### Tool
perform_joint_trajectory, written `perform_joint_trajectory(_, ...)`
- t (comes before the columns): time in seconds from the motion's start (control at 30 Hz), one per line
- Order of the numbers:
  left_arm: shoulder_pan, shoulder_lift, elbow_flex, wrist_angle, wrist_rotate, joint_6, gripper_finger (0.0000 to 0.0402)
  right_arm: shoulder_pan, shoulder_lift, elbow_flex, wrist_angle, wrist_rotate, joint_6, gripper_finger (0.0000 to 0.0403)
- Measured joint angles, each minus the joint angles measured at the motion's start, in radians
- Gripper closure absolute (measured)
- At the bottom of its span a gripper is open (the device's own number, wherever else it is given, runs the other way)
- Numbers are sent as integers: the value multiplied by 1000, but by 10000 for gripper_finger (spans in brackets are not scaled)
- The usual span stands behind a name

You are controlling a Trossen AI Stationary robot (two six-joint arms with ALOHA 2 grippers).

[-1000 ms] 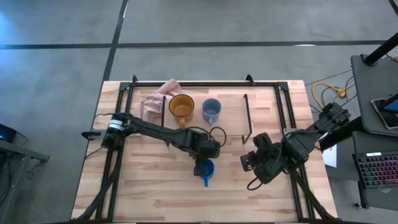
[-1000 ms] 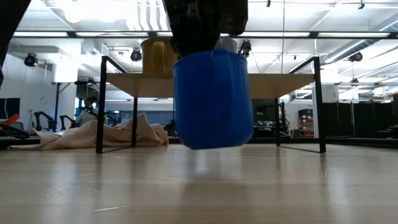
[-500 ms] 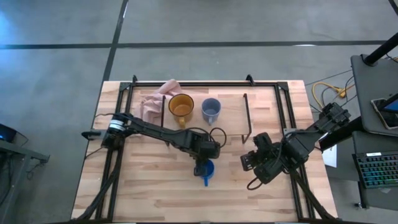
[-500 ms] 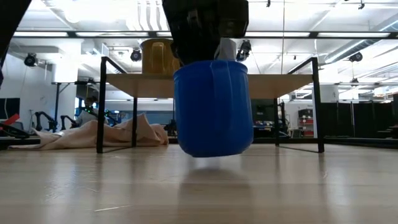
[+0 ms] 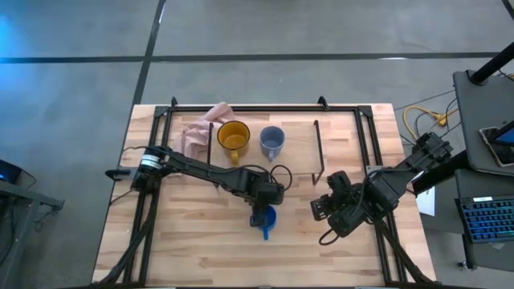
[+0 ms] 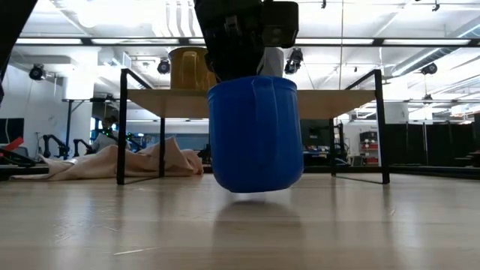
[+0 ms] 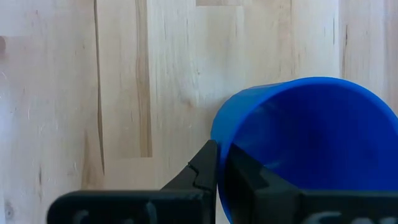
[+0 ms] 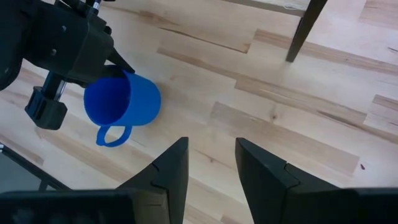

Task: Stack small to large cups/mugs on shelf
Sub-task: Put the blue mug on the shelf

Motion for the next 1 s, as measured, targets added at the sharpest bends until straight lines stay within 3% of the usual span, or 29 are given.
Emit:
perform_joint_trajectory(0.63, -28, 0, -8, -3, -11, -30, 399, 0, 0, 0, 3, -9, 0, 277)
perform_joint_trajectory(1.0, -36, 0, -2, 6, -30, -35, 339, 0, 0, 0, 2, -11, -11, 277)
